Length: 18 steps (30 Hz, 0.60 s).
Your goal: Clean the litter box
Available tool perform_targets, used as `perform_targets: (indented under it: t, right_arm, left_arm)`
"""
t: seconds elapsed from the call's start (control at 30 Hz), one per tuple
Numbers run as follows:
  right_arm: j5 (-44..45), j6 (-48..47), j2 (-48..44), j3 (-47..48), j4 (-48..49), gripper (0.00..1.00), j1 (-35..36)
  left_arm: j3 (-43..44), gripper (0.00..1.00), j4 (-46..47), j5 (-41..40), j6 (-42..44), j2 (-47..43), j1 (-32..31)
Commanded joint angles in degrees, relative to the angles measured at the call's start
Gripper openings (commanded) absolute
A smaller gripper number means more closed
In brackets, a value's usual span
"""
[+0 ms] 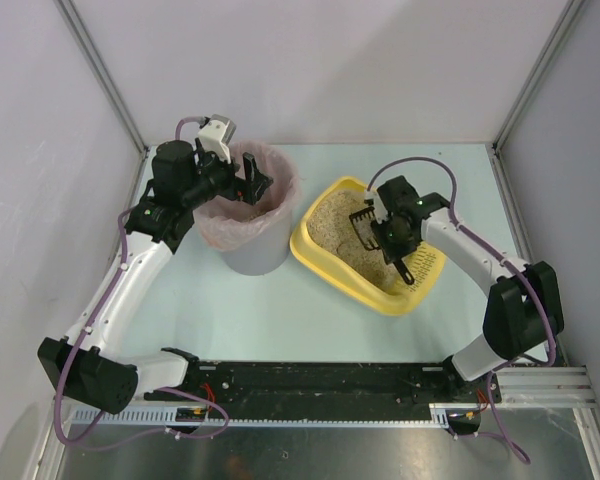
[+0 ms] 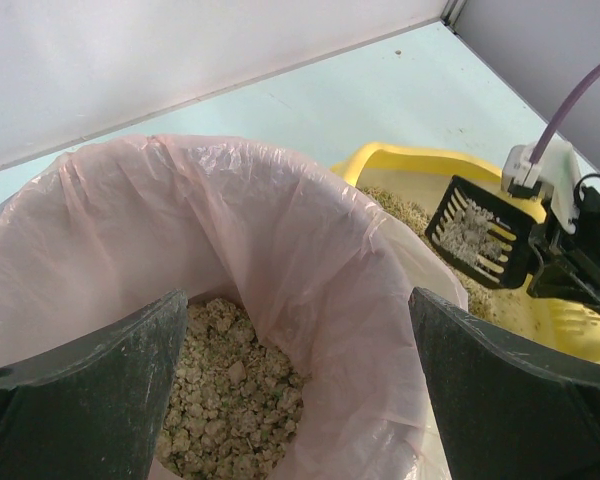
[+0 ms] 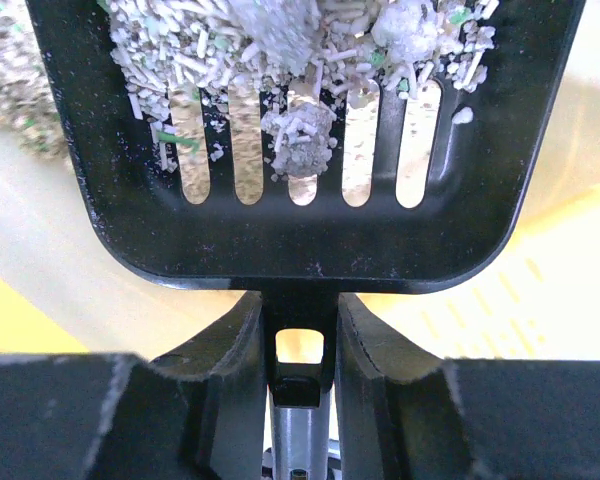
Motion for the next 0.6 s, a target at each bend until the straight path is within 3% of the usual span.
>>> perform_targets:
  t: [0.0, 0.07, 0.13, 0.2, 0.33, 0.4, 0.47, 0.53, 0.57]
  right_arm:
    - [1.99, 1.05, -2.07, -0.2, 0.09, 0.0, 1.02]
    - [-0.28, 1.31, -2.33, -0.12, 1.31, 0.0, -1.01]
    - [-2.49, 1.49, -2.95, -0.12, 2.29, 0.0, 1.43]
    - [1.09, 1.31, -2.6, 0.06, 1.24, 0.0, 3.8]
    - [-0.37, 1.57, -2.42, -0.21, 0.79, 0.0, -1.62]
    - [-2.05, 1.75, -2.95, -0.12, 1.94, 0.0, 0.46]
    - [1.96, 1.31, -2.6, -0.12, 0.89, 0.0, 4.23]
    - [3.4, 1.31, -2.16, -0.38, 0.01, 0.0, 3.12]
    - [2.01, 1.31, -1.89, -0.56, 0.44, 0.0, -0.81]
  left_arm:
    - [-0.26, 0.96, 1.08, 0.83, 0.84, -0.65, -0.35]
    - [-0.26, 0.96, 1.08, 1.01, 0.76, -0.74, -0.35]
    - [-0.35, 0.96, 1.17, 1.01, 0.76, -0.65, -0.43]
    - [-0.34, 0.96, 1.08, 0.75, 0.76, -0.65, -0.35]
    - [-0.35, 0.96, 1.08, 1.01, 0.76, -0.74, -0.35]
    - [-0.35, 0.96, 1.17, 0.92, 0.76, -0.65, -0.35]
    - [-0.35, 0.96, 1.16, 0.75, 0.76, -0.65, -0.35]
    - [-0.35, 0.96, 1.08, 0.48, 0.84, -0.48, -0.35]
    - [-0.35, 0.96, 1.08, 0.83, 0.84, -0.47, -0.35]
